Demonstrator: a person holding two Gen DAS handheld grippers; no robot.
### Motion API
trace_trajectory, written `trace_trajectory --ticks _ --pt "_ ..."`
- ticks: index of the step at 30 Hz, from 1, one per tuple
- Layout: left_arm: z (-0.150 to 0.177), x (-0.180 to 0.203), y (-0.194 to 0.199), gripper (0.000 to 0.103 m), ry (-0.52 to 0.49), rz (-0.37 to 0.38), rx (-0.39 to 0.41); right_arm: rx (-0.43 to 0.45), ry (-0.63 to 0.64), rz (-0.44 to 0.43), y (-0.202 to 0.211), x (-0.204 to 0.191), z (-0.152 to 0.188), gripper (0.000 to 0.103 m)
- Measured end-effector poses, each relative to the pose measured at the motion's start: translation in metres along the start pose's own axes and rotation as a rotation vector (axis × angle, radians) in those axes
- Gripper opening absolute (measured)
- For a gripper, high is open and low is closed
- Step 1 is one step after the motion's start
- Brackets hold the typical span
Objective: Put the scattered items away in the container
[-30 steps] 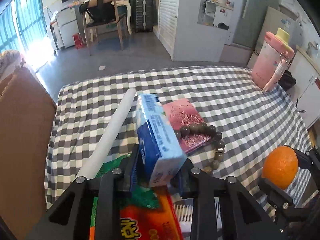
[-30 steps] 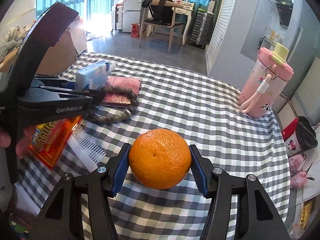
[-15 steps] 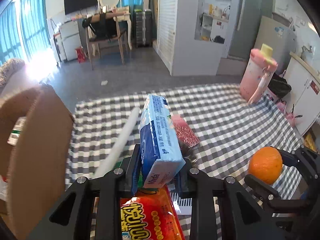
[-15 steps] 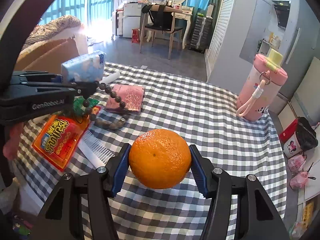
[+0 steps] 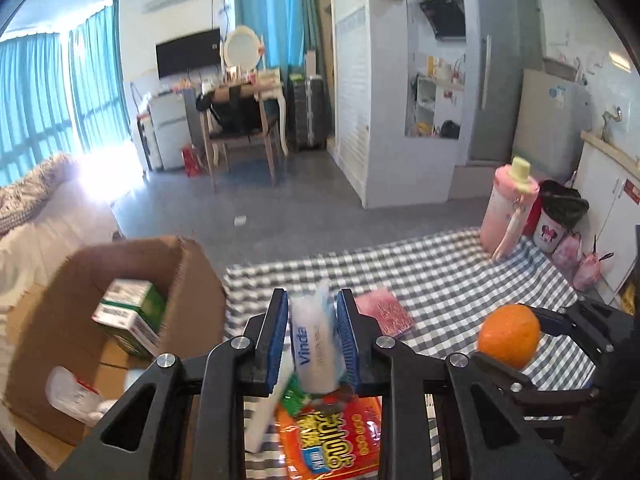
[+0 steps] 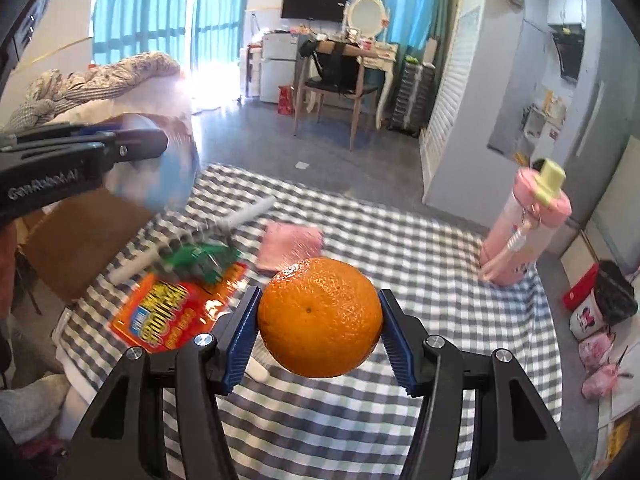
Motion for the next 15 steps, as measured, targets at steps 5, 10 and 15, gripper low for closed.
trace_trajectory --ticks 5,10,15 --pt "0.006 -0.022 0.003 0.026 0.017 0.002 -0.013 0.022 0.027 -0.019 0.000 -0.018 -0.012 0.057" --pt "0.031 -0.015 -0.016 0.060 0.007 0.068 -0.093 0.000 0.040 -0.020 -0.006 -0.029 -0.010 0.057" --pt "0.059 0.008 -0.039 0.069 -0.023 0.096 -0.161 -0.021 0.036 -0.004 -0.008 -0.029 -0.005 0.057"
Point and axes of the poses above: each gripper's, at about its wrist camera, not at the fingertips, and y roughly against the way its jaws point, x to its right, z to its underside, the point moved 2 cm from there along -y, roughly the way its jaws point, and after that the axes turned 11 degrees about -z, right-handed, at the moved point
